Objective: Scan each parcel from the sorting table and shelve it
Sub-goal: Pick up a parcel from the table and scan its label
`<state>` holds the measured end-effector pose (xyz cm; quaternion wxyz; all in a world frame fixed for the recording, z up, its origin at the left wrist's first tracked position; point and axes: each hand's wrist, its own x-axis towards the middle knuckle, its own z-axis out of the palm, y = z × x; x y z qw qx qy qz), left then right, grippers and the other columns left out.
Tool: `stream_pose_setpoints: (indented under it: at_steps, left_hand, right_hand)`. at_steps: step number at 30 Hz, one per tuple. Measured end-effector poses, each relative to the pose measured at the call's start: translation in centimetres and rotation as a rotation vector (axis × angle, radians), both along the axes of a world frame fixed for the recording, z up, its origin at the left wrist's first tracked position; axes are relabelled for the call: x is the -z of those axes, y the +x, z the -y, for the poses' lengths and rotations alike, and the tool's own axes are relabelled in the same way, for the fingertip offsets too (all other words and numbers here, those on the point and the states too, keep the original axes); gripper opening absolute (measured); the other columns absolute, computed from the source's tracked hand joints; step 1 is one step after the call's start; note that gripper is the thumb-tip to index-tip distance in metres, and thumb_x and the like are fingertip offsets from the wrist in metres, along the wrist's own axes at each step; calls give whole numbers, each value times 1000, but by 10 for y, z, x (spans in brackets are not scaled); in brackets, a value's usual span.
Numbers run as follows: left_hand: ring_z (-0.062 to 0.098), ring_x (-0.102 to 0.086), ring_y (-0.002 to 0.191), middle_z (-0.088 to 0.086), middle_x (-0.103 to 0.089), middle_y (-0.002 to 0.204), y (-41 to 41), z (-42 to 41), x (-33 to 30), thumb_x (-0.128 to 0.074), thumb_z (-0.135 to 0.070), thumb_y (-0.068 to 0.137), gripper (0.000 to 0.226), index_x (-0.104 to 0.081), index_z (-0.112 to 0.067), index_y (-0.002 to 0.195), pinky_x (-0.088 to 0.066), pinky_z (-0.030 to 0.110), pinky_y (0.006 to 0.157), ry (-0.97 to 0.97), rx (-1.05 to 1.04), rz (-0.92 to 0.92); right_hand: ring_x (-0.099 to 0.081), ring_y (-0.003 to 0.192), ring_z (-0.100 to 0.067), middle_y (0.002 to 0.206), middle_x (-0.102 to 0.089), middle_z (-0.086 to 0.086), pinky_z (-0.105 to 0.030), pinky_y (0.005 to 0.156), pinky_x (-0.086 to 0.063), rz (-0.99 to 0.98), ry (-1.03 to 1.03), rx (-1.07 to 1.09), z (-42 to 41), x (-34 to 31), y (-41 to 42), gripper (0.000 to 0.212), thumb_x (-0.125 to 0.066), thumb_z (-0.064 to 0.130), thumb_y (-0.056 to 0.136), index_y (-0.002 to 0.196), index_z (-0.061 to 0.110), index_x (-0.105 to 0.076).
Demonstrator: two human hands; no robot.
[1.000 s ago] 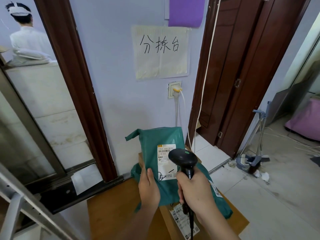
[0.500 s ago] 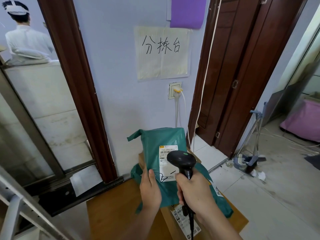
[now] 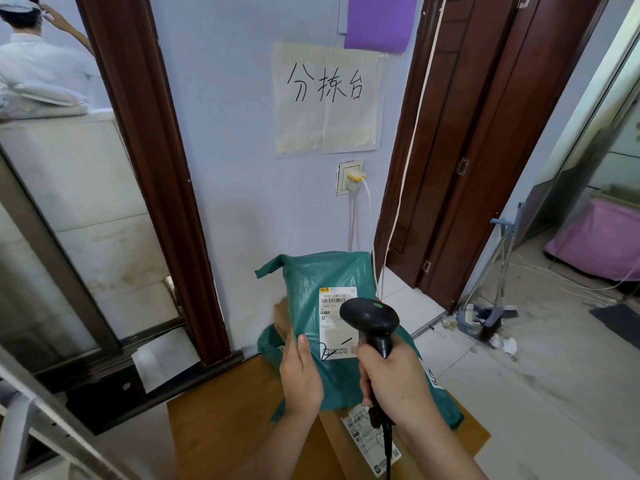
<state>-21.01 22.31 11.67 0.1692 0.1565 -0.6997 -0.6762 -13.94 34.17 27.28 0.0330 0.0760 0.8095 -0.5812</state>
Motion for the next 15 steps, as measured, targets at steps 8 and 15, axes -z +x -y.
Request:
stream_pose_setpoints:
  at_steps: [8, 15]
  left_hand:
    - [11, -70, 102, -5, -73, 109, 5, 21, -21, -33, -50, 107, 48, -62, -20, 132, -57, 24, 85, 55, -5, 66]
    - [11, -61, 110, -6, -66, 118, 61, 34, -47, -36, -43, 110, 36, -58, -24, 130, -46, 30, 97, 77, -78, 80]
  right_hand:
    - [-47, 37, -20, 46, -51, -6, -28, 44, -45, -56, 39, -126, -8, -17, 26, 7, -57, 12, 96, 90, 12, -53]
    - [-52, 43, -19, 52, -54, -9, -38, 52, -49, -97, 67, -296, -16, -19, 66, 5, -62, 16, 94, 93, 12, -58]
